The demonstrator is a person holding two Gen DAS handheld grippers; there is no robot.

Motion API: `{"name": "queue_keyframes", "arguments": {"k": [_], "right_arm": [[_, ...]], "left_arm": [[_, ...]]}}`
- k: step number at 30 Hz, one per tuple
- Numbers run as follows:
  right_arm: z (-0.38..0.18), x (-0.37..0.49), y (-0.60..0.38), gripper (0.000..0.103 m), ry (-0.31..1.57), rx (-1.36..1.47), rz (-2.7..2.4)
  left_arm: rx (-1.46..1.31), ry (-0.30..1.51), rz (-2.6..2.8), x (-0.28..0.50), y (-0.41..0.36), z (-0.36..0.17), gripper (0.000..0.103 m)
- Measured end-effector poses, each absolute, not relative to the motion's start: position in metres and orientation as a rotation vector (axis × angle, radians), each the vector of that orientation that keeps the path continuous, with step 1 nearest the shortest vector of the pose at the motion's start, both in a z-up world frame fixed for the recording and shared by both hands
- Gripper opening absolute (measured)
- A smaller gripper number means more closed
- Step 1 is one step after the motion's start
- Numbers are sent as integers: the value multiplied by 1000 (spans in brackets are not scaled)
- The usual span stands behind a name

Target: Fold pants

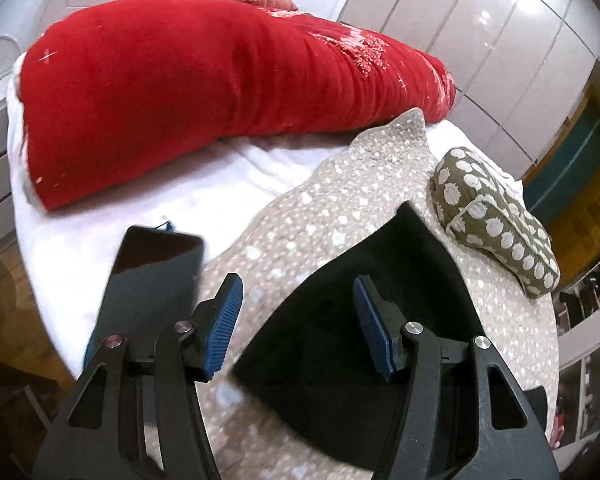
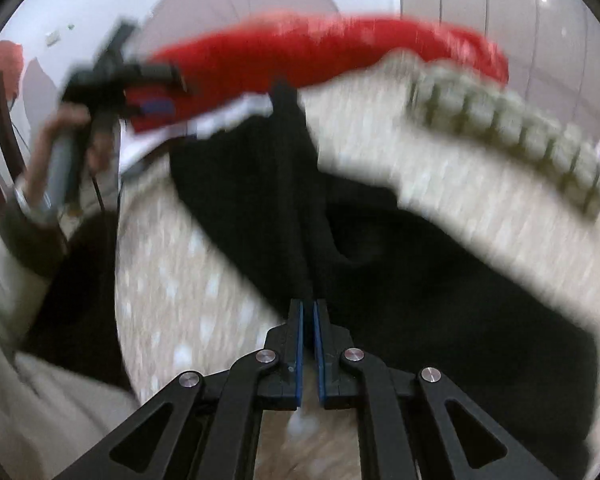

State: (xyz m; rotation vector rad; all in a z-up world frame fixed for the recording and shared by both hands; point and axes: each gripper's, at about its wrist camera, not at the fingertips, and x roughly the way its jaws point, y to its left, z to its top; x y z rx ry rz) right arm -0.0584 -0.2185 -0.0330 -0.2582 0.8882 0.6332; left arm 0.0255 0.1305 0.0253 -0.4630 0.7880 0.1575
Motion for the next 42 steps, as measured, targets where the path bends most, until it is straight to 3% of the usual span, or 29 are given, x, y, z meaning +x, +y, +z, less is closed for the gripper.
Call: {"name": "queue_keyframes", "arguments": {"k": [2,3,4,6,9,10,11,13,19,22,23,24,25,26,27,28,29,35,39,40,42], "right_arm": [[-36,-66,-216,8,869,-277,594],[-28,-66,-215,17,852,-250,596],[-17,-64,-215,33,832,-202,617],[9,-60,-211,47,759,-108,666],[29,-47,-185,47,673,-100,668],[30,-39,-171,47,670,-112,681],[27,-31,-156,47,676,-131,694],[17,-19,-129,47,689,-193,678],[-30,2,-83,47,699,-397,577],[-40,14,-83,32,704,-388,532],[-39,18,-87,21,706,-363,520],[-36,23,-93,9,709,-320,519],[-31,26,-99,6,715,-275,523],[-26,29,-106,5,719,-234,525],[-21,32,-111,5,717,-203,523],[-14,34,-118,5,714,-168,524],[-8,33,-122,5,713,-139,534],[34,-21,-129,5,629,-103,725],[-20,-47,-110,5,742,-210,769],[-35,-48,-108,14,788,-269,732],[-39,-50,-117,18,821,-258,731]], "left_arm": [[-453,796,146,21,128,25,57],[-442,798,143,20,127,24,57],[-436,800,139,21,125,24,57],[-453,805,117,21,123,21,57],[-504,815,73,26,121,15,57],[-511,813,73,28,121,14,60],[-520,810,80,32,122,13,70],[-542,801,91,40,124,13,75],[-535,843,114,81,121,0,76],[-533,854,124,103,117,-8,76],[-528,875,127,112,114,-11,75],[-533,881,110,117,113,-12,74],[-545,872,78,120,110,-12,68],[-554,858,36,123,107,-9,53],[-540,860,2,125,101,-6,44],[-517,870,-16,127,96,-3,27],[-488,881,-27,126,90,3,20],[-484,746,-58,47,109,41,20],[-462,844,135,10,135,5,20],[-445,881,177,5,140,-8,20],[-462,928,205,2,149,-22,20]]}}
